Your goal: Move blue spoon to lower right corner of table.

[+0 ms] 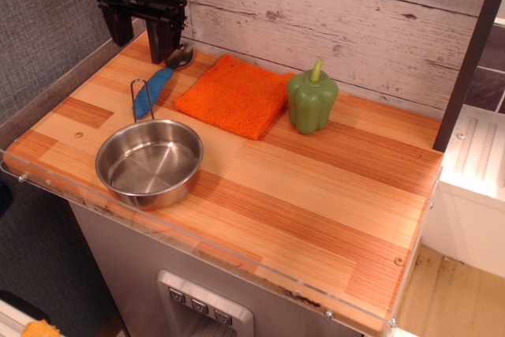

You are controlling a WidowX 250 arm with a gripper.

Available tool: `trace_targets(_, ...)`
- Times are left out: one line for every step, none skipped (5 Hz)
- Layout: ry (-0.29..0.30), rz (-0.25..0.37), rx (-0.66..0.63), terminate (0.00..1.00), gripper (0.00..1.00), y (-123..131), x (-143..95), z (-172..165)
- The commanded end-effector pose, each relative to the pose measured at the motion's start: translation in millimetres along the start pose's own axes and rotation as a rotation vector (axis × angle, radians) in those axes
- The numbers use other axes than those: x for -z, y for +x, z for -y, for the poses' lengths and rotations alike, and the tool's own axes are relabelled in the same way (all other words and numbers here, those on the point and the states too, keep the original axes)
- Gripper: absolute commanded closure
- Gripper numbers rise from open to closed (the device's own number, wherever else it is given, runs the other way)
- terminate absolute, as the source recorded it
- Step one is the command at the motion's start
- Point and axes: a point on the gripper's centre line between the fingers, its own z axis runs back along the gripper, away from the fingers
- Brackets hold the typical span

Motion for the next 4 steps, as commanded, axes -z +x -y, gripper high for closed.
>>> trace_targets(0.026,-0.008,-0.020,0.00,0.00,1.0,3.7,-9.2)
trace_targets(0.034,-0.038,-0.022,0.00,0.00,-1.1,16.9,-7.6)
trace_targets(0.035,-0.055,-0.028,0.00,0.00,-0.5,25.5,-6.4)
trace_targets(0.039,-0.070,-0.023,0.00,0.00,-0.4,33.3,-2.1)
